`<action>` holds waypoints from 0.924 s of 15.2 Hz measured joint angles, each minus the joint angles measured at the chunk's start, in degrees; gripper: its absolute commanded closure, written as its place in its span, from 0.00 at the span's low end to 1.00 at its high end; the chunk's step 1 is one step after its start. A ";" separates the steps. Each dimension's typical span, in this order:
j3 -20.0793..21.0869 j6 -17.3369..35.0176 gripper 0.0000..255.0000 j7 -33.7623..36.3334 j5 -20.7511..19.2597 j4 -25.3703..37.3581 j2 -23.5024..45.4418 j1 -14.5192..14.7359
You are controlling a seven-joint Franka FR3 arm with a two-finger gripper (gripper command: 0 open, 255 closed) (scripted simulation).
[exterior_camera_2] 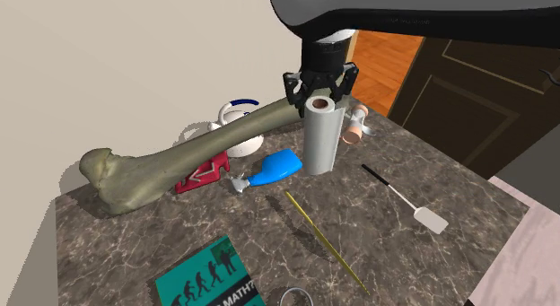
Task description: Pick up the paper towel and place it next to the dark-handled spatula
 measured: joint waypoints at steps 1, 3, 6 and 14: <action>-0.72 -0.20 1.00 -1.56 0.18 -0.39 -0.75 -0.79; -1.93 -0.59 1.00 -4.14 0.50 -1.55 -2.48 -2.06; -3.96 -1.38 1.00 -8.25 0.81 -2.28 -4.27 -4.04; -9.33 -4.93 1.00 -18.69 1.17 0.31 -5.81 -8.83</action>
